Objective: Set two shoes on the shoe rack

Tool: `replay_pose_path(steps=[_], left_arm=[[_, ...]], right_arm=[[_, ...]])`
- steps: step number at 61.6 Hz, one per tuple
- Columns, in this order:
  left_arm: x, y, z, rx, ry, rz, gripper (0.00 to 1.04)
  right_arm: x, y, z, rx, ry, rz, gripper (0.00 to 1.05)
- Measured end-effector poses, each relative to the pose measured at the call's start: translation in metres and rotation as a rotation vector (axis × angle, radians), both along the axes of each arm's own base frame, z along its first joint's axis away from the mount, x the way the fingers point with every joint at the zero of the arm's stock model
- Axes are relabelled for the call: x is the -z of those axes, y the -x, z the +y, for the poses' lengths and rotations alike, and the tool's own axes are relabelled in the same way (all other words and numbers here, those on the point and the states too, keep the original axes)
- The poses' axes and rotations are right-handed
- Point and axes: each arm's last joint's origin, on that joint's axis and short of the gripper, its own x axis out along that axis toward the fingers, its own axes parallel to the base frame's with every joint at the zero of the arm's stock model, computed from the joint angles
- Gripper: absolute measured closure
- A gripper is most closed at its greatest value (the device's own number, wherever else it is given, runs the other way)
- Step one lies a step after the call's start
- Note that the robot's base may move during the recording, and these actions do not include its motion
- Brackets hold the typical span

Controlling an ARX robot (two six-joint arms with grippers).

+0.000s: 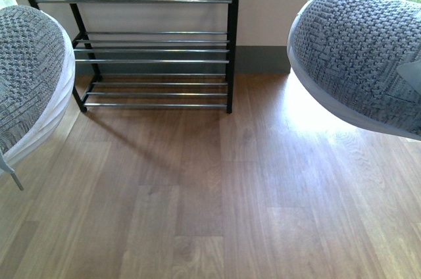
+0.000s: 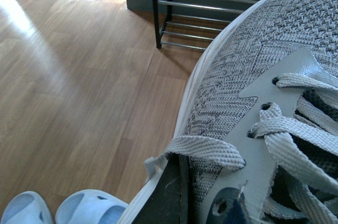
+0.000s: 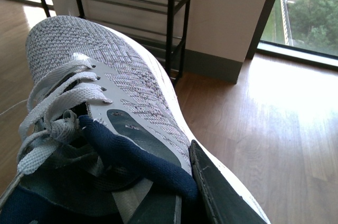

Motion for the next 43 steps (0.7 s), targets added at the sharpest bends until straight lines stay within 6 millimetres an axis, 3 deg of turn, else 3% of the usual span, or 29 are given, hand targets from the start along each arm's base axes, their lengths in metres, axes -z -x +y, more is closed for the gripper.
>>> replay_pose_path(steps=[43], left_arm=[[0.0001,0.0001,-0.0003,0.006,0.002,0.001,1.03]], right_arm=[[0.0001,0.0001,-0.0001,-0.001,-0.001,0.000,1.03]])
